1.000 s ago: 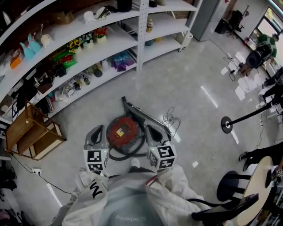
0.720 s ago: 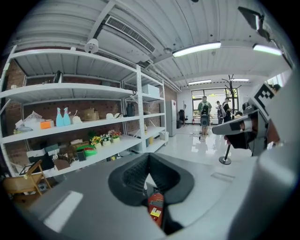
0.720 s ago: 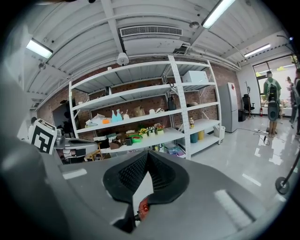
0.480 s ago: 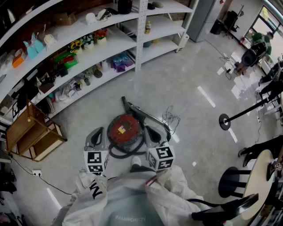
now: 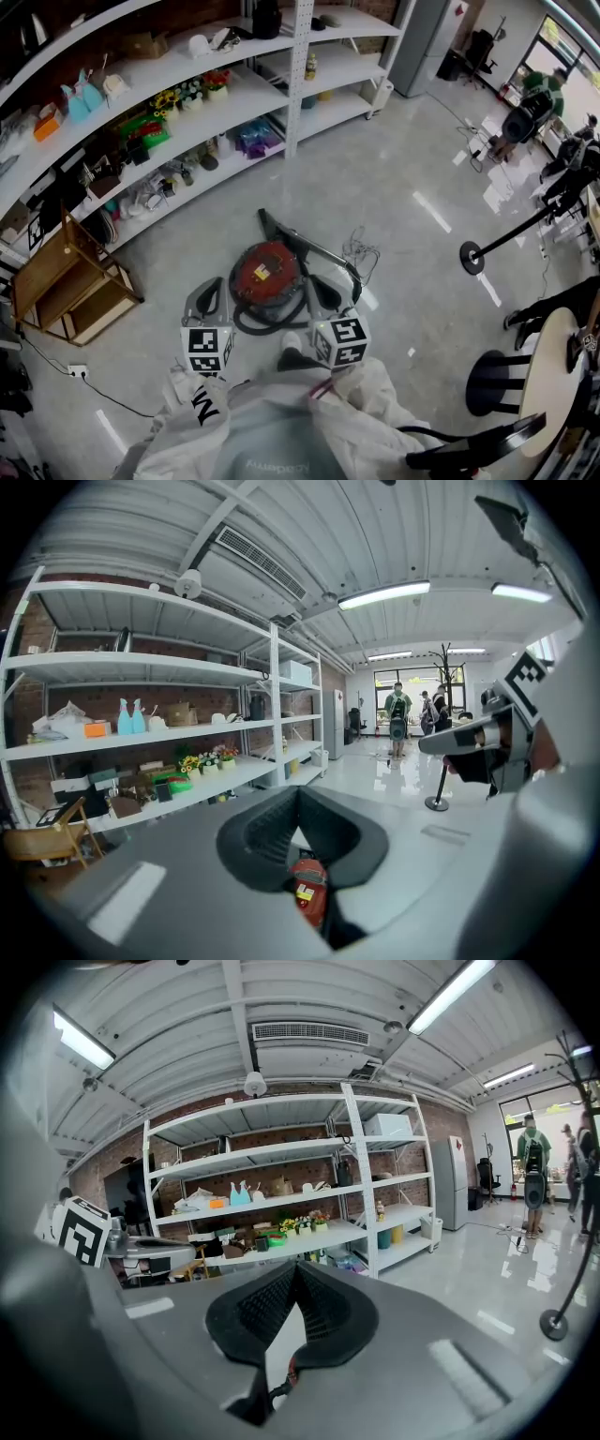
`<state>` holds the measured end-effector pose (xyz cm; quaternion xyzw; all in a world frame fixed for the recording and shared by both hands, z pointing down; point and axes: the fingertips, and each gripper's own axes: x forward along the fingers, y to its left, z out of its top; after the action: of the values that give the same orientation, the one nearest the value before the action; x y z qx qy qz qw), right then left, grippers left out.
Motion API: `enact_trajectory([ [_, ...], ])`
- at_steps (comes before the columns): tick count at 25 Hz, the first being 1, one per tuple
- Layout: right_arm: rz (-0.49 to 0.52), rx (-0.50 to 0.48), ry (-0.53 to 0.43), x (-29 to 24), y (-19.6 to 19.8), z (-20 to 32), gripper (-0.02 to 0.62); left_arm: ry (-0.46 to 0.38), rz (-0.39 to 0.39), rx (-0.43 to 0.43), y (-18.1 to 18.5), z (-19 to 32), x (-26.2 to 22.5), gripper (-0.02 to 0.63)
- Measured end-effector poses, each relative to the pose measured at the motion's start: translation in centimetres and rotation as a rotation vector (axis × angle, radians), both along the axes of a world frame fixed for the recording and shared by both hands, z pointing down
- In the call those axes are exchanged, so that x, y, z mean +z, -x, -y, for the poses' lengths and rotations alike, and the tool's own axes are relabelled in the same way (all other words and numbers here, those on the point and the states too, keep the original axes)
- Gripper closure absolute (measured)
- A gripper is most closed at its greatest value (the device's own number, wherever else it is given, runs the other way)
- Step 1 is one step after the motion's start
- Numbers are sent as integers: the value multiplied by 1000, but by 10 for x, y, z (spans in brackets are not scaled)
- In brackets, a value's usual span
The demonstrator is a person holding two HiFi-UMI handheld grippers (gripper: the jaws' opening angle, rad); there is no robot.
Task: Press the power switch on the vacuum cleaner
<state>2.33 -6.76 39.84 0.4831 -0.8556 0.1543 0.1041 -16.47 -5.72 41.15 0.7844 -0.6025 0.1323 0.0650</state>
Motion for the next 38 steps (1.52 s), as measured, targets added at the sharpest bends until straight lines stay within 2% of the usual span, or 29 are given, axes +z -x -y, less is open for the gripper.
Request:
enact_trajectory([
  [17, -9, 6, -35, -3, 27, -81, 595, -5, -21, -9, 30, -84, 11, 606],
  [26, -35, 29, -23, -2, 20, -112, 595, -8, -42, 25, 21, -106, 11, 606],
  [38, -51, 22, 3, 1, 12, -133, 595, 12, -60, 28, 11, -123, 17, 606],
])
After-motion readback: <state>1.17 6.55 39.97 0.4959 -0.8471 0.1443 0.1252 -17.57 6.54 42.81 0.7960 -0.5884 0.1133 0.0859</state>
